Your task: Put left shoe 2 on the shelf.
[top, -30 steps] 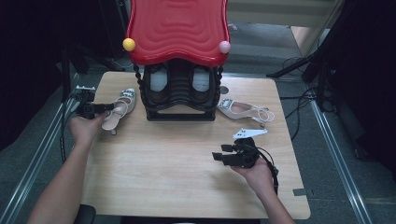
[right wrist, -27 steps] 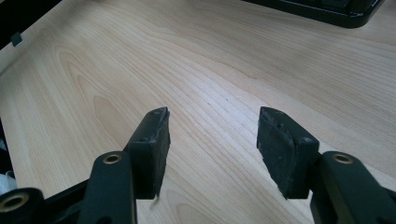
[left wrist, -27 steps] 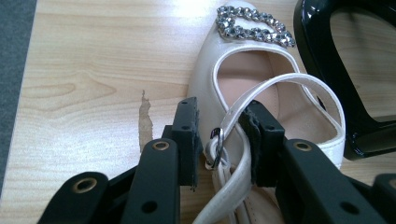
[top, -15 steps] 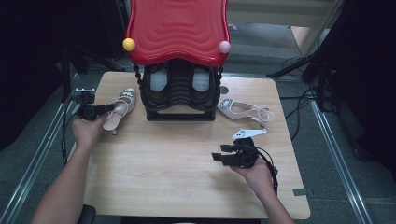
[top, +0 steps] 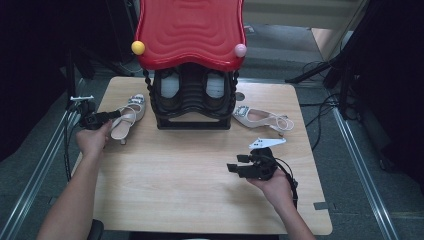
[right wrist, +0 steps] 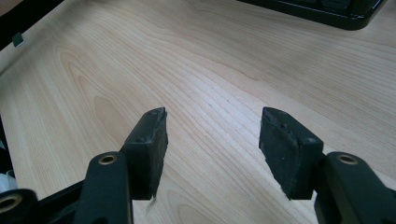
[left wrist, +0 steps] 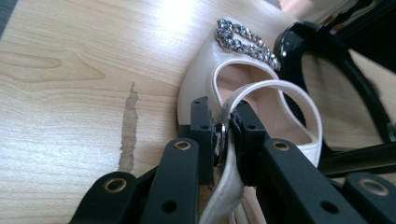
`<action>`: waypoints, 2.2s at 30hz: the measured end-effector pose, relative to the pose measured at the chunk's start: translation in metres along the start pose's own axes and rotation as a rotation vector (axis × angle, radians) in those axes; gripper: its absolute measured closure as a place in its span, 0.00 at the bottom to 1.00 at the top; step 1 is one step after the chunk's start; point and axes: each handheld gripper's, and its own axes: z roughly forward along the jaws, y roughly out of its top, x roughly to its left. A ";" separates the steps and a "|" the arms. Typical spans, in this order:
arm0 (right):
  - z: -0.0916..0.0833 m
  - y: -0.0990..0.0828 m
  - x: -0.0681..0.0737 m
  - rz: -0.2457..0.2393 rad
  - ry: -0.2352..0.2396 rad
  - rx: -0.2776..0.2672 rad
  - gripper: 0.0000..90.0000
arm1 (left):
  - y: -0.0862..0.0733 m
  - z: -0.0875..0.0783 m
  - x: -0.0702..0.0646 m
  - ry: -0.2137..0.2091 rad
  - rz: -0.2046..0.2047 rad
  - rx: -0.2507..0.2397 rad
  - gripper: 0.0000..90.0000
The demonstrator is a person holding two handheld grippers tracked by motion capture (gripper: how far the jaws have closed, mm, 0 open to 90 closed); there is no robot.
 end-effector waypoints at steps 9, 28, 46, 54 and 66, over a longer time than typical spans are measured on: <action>-0.001 -0.001 -0.001 0.004 -0.009 -0.004 0.45 | 0.000 -0.006 0.002 -0.053 -0.060 -0.026 0.91; -0.001 -0.002 -0.002 0.006 -0.015 -0.006 0.43 | 0.013 -0.018 -0.006 -0.128 -0.140 -0.072 0.92; -0.002 -0.002 -0.001 -0.019 -0.016 -0.023 0.42 | 0.068 -0.053 -0.049 -0.151 -0.111 -0.136 0.91; -0.002 -0.002 -0.001 -0.023 -0.018 -0.027 0.42 | 0.096 -0.077 -0.068 -0.151 -0.084 -0.164 0.91; -0.003 -0.001 -0.002 -0.022 -0.020 -0.026 0.42 | 0.133 -0.108 -0.106 -0.161 -0.029 -0.187 0.91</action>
